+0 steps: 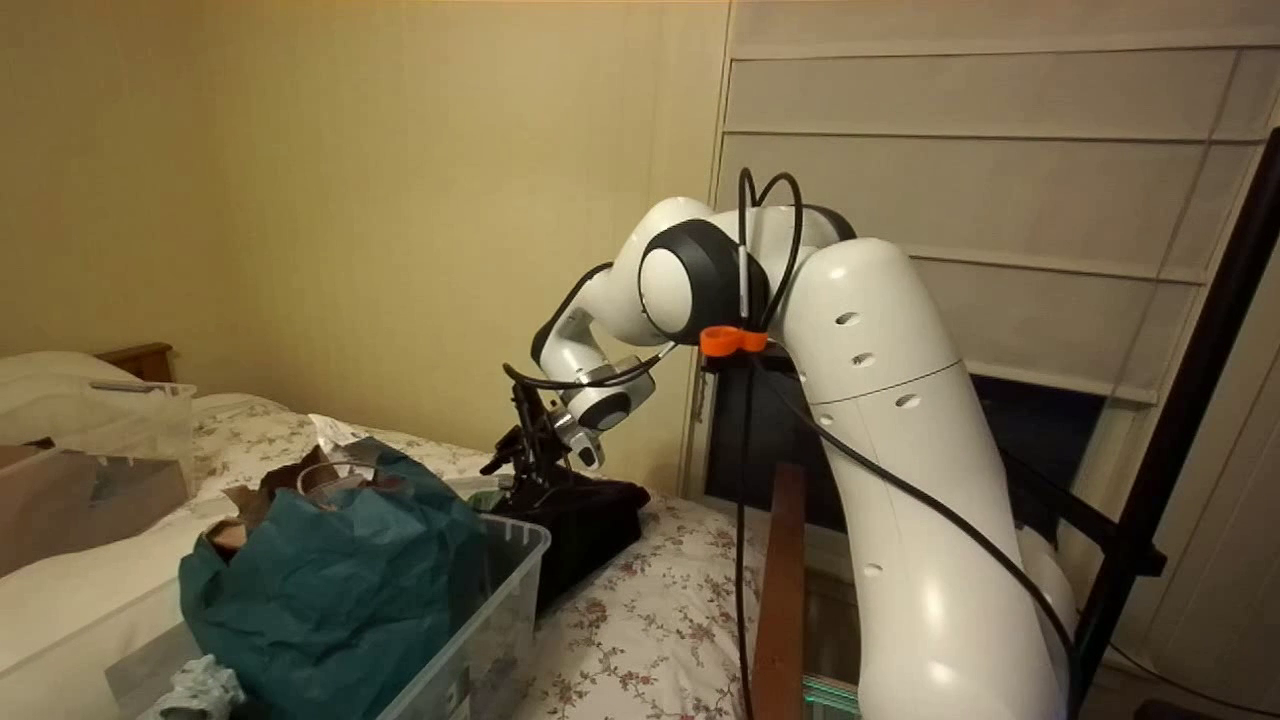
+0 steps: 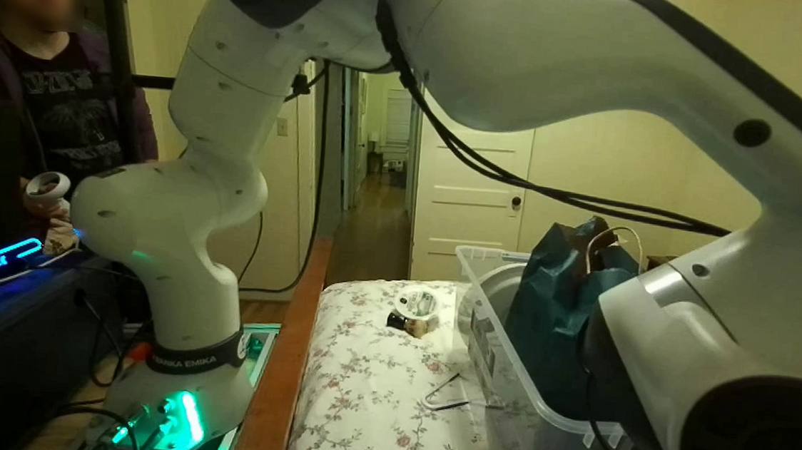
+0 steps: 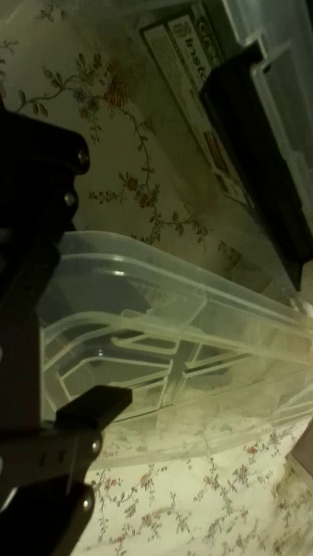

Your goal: Move the storage box slightly and place the lid on top of it

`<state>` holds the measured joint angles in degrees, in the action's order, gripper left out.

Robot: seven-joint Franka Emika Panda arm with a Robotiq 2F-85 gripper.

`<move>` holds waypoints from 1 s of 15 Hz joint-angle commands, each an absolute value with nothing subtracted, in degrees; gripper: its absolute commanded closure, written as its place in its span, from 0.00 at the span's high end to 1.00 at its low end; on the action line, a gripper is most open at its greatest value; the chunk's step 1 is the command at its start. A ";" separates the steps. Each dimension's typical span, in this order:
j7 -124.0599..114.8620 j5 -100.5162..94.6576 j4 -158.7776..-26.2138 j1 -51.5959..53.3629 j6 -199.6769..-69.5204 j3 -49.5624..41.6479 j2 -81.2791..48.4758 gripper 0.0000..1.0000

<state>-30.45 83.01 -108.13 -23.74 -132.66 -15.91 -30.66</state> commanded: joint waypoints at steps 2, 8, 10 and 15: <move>-21.20 90.65 -108.57 -23.21 -138.04 -15.86 -28.53 0.25; -14.57 88.60 -112.58 -22.03 -135.24 -16.04 -20.51 0.02; -13.69 87.82 -114.38 -21.22 -134.67 -16.24 -16.20 0.01; -12.19 83.81 -120.43 -19.37 -131.11 -16.53 -3.21 0.01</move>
